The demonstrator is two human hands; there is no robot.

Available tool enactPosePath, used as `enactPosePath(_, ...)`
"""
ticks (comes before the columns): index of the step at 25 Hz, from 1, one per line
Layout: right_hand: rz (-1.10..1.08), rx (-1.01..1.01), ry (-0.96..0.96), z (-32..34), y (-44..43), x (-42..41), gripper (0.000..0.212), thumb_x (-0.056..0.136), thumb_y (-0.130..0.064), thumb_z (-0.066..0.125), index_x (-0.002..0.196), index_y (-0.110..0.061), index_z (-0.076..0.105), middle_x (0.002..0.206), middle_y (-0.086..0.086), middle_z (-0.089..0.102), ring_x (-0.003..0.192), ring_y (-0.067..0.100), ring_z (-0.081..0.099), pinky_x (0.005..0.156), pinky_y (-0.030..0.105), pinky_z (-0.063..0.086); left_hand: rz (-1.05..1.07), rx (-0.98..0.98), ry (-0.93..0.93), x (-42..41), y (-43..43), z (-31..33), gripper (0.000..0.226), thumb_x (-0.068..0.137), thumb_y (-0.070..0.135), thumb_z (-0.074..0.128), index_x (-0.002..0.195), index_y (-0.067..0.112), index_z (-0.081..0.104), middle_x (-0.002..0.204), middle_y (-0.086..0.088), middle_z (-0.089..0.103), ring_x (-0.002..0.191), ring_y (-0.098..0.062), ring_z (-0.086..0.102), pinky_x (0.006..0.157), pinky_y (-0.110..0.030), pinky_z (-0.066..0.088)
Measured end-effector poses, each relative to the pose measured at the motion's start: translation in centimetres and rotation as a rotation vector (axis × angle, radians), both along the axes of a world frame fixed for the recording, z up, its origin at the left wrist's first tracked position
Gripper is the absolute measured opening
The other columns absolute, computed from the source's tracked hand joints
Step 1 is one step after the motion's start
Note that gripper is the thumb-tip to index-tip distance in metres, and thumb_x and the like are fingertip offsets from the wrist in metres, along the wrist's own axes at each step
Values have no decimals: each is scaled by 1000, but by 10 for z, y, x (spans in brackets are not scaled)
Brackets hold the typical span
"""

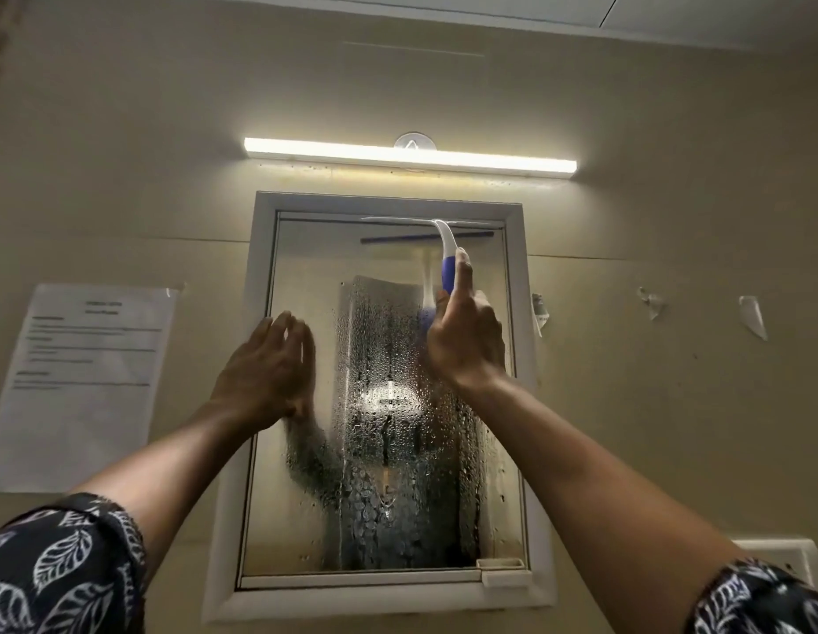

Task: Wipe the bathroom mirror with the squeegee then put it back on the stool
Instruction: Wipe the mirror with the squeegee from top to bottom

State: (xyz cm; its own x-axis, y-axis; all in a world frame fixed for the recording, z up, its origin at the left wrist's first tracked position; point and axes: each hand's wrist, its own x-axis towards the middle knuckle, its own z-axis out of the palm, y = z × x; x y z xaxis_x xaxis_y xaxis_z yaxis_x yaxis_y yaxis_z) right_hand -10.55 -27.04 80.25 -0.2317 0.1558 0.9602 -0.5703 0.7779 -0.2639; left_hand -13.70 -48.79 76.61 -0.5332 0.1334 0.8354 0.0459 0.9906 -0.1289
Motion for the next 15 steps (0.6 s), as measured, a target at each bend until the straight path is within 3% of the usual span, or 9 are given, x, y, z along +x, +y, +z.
enactPosePath(4, -14, -16, -29, 1, 1, -2, 56, 99, -17, 35, 146, -28, 7, 99, 21, 57, 65, 25, 53, 47, 23, 36, 6, 62, 0, -2, -2, 0, 121, 64, 40, 83, 152, 10, 4, 159, -7, 3, 148, -27, 4, 116, -36, 25)
enactPosePath(7, 12, -21, -48, -1, 2, -1, 55, 98, -14, 33, 145, -28, 9, 92, 18, 58, 63, 24, 55, 50, 27, 40, -12, 69, -23, -5, -4, 1, 124, 60, 39, 85, 152, 12, 6, 159, -8, 3, 148, -28, 3, 117, -38, 24)
enactPosePath(12, 76, -66, -53, 11, -3, -1, 55, 95, -9, 36, 142, -28, 15, 73, 6, 55, 50, 12, 47, 40, 19, 28, -83, 17, -23, -9, -3, 2, 117, 58, 28, 88, 150, 15, 16, 156, -8, 11, 144, -27, 13, 111, -37, 34)
enactPosePath(15, 81, -64, -99, 6, -3, 3, 61, 92, -7, 41, 141, -29, 14, 75, 7, 56, 53, 17, 50, 45, 23, 37, -115, 46, -27, -12, -3, -1, 113, 62, 20, 86, 150, 16, 16, 157, -6, 8, 145, -27, 12, 111, -36, 33)
